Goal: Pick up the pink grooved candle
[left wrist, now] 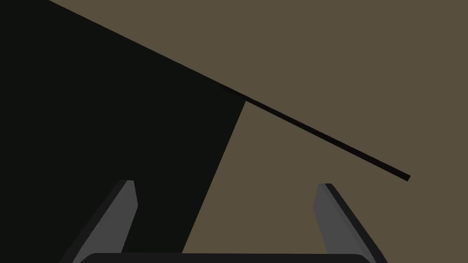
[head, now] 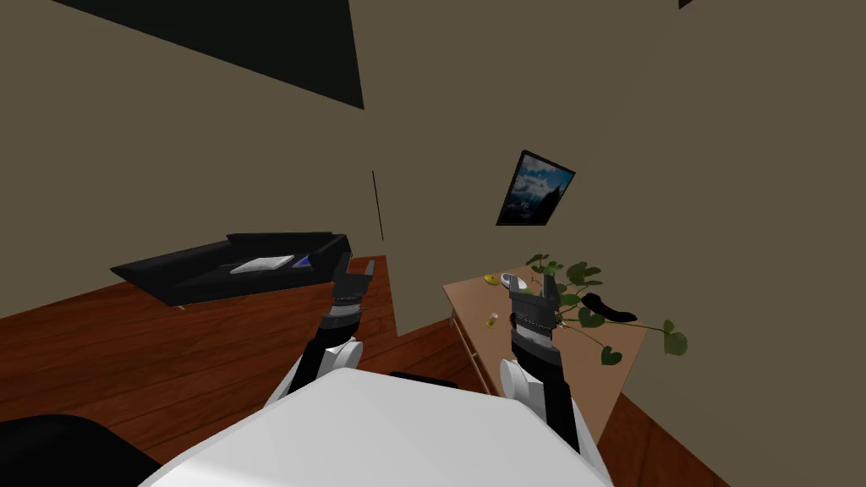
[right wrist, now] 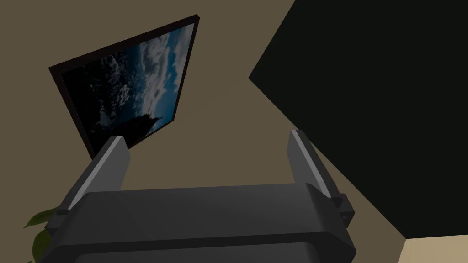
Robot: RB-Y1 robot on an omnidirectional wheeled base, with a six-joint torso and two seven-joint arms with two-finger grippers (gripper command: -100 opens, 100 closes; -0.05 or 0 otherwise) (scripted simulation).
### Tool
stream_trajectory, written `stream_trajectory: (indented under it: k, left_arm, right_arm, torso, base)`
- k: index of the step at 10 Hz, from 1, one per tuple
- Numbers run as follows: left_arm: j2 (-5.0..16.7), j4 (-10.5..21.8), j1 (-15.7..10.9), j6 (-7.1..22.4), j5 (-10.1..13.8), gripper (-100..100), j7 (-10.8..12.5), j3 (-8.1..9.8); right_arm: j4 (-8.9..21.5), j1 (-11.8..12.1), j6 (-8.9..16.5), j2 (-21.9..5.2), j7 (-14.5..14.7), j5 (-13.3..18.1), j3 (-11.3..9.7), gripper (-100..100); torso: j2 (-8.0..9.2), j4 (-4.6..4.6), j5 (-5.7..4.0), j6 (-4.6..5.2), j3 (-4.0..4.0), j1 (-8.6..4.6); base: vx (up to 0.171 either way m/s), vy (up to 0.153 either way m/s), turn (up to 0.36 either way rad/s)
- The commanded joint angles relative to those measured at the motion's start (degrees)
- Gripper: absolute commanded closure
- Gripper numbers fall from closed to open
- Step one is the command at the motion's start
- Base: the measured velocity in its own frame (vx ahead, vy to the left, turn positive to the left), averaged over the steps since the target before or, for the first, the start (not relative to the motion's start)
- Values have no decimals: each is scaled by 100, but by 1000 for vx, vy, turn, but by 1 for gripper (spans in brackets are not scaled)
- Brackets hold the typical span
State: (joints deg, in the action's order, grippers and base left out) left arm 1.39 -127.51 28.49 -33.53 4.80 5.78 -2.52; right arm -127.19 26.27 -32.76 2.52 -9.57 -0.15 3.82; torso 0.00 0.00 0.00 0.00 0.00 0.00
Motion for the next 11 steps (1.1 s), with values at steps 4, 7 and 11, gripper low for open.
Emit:
stream_trajectory:
  k: [4, 7, 11]
  left_arm:
    - [0, 0, -1, 0, 0, 0, 0, 0]
    - [0, 0, -1, 0, 0, 0, 0, 0]
    - [0, 0, 0, 0, 0, 0, 0, 0]
  right_arm:
    - [459, -166, 254, -531, -70, -411, 130, -100]
    - [833, -302, 463, -741, -130, -746, 237, -100]
    - [1457, -566, 870, -963, -252, -1390, 448, -100]
  torso:
    - [17, 3, 0, 0, 10, -1]
    - [32, 7, 0, -1, 18, 3]
    - [23, 5, 0, 1, 14, -1]
  base:
    - [-43, 4, 40]
    - [-80, 13, 57]
    - [-60, 8, 58]
